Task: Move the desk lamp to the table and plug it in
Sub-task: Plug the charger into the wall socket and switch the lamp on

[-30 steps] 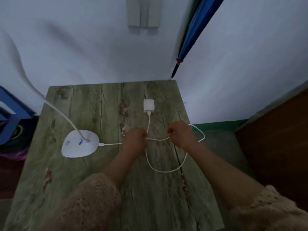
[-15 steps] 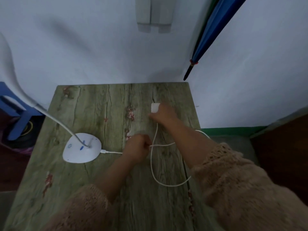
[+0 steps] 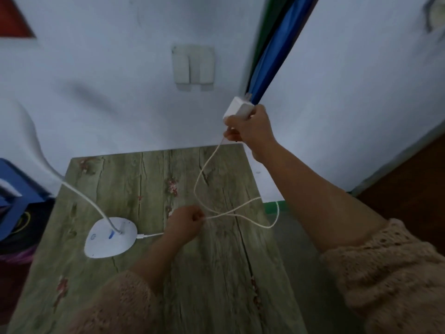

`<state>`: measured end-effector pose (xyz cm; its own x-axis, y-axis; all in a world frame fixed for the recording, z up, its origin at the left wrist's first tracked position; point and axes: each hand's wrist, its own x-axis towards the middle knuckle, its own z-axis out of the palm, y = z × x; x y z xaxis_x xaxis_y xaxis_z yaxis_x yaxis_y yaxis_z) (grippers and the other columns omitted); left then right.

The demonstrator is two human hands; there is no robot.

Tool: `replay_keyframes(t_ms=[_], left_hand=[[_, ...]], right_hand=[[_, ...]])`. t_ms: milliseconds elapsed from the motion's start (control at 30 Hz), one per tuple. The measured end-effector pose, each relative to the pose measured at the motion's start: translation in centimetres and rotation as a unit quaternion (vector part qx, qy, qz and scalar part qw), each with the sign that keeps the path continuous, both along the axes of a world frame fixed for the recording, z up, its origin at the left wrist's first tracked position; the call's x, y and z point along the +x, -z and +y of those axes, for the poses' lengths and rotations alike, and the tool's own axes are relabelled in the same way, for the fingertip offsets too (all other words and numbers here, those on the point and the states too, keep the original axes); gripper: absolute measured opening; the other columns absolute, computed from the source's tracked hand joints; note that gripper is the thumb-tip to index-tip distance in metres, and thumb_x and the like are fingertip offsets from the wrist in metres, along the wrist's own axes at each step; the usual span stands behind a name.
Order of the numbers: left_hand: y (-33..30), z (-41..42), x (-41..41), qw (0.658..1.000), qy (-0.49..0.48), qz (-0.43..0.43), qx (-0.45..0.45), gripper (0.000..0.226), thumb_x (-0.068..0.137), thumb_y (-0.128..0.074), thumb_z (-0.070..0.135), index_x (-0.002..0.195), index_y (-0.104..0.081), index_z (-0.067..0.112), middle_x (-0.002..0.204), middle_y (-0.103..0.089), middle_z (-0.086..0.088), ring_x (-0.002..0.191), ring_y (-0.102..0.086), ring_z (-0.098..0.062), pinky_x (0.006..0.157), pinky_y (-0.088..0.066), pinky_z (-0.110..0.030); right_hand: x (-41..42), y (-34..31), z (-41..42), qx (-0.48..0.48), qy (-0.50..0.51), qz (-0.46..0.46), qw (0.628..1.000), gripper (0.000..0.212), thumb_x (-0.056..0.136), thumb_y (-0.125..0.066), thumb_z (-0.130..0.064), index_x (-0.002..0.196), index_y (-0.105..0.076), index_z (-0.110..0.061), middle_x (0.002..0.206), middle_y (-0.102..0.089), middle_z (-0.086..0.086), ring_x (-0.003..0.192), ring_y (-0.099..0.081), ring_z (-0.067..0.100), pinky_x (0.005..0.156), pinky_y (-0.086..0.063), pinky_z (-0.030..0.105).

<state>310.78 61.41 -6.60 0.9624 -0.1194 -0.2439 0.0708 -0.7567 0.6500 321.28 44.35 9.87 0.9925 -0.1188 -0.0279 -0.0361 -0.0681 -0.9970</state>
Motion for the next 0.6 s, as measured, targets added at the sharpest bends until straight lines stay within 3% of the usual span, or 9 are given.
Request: replay_keyframes(t_ms=[133,267,367,433,533,600], left_hand=[[-0.9,-1.1,0.1,1.0,-0.016,0.023,-0.007,0.032,0.085,-0.06,0.021,0.116,-0.06,0.01,0.111,-0.066,-0.013,0.097,-0.062,-0.026,0.084,-0.048,-0.032],[-3.9,-2.6,1.4,0.984,-0.11,-0.006,-0.138,0.06,0.081,-0.067,0.013,0.134,-0.038,0.008,0.096,-0.063,-0.012,0.081,-0.058,-0.021,0.071,-0.045,-0.031],[-6.7,-3.2,3.3,0.975,-0.111,-0.059,-0.182,0.061,0.08,-0.069,0.013,0.133,-0.038,0.017,0.088,-0.067,-0.011,0.077,-0.063,-0.02,0.068,-0.05,-0.034],[-8.3,-3.6,4.4,0.979,-0.083,-0.068,-0.174,0.051,0.082,-0.067,0.016,0.128,-0.047,0.02,0.087,-0.068,-0.013,0.077,-0.065,-0.025,0.072,-0.053,-0.038],[-10.7,-4.0,5.4,0.98,-0.073,-0.118,-0.14,0.018,0.087,-0.06,0.021,0.097,-0.066,0.007,0.082,-0.068,-0.015,0.073,-0.063,-0.028,0.07,-0.049,-0.036],[-12.3,-3.8,6.2,0.974,-0.068,-0.167,-0.137,0.02,0.09,-0.055,0.02,0.088,-0.069,0.006,0.08,-0.068,-0.015,0.07,-0.059,-0.024,0.068,-0.045,-0.032]], right_hand=[[-1.5,-2.8,-1.1,0.04,0.019,-0.014,0.999,0.046,0.074,-0.072,-0.006,0.107,-0.04,-0.01,0.097,-0.06,0.022,0.053,-0.066,0.018,0.057,-0.06,0.031],[-3.1,-4.0,-1.7,0.046,0.021,-0.009,0.999,0.037,0.077,-0.071,-0.007,0.1,-0.043,-0.011,0.098,-0.062,0.025,0.054,-0.066,0.017,0.057,-0.06,0.029],[-4.1,-5.1,-2.1,0.06,0.005,-0.006,0.998,0.029,0.079,-0.069,-0.008,0.091,-0.044,-0.017,0.101,-0.064,0.028,0.056,-0.066,0.019,0.056,-0.059,0.027],[-4.7,-5.7,-2.4,0.067,-0.008,-0.005,0.998,0.028,0.08,-0.068,-0.008,0.092,-0.045,-0.016,0.099,-0.065,0.027,0.059,-0.067,0.02,0.057,-0.059,0.026],[-5.3,-6.9,-2.9,0.069,-0.024,-0.01,0.997,0.027,0.081,-0.067,-0.009,0.097,-0.046,-0.014,0.093,-0.065,0.023,0.058,-0.065,0.02,0.055,-0.057,0.026],[-5.5,-7.6,-3.5,0.068,-0.031,-0.01,0.997,0.031,0.082,-0.067,-0.011,0.105,-0.048,-0.01,0.09,-0.066,0.019,0.058,-0.064,0.019,0.053,-0.055,0.025]])
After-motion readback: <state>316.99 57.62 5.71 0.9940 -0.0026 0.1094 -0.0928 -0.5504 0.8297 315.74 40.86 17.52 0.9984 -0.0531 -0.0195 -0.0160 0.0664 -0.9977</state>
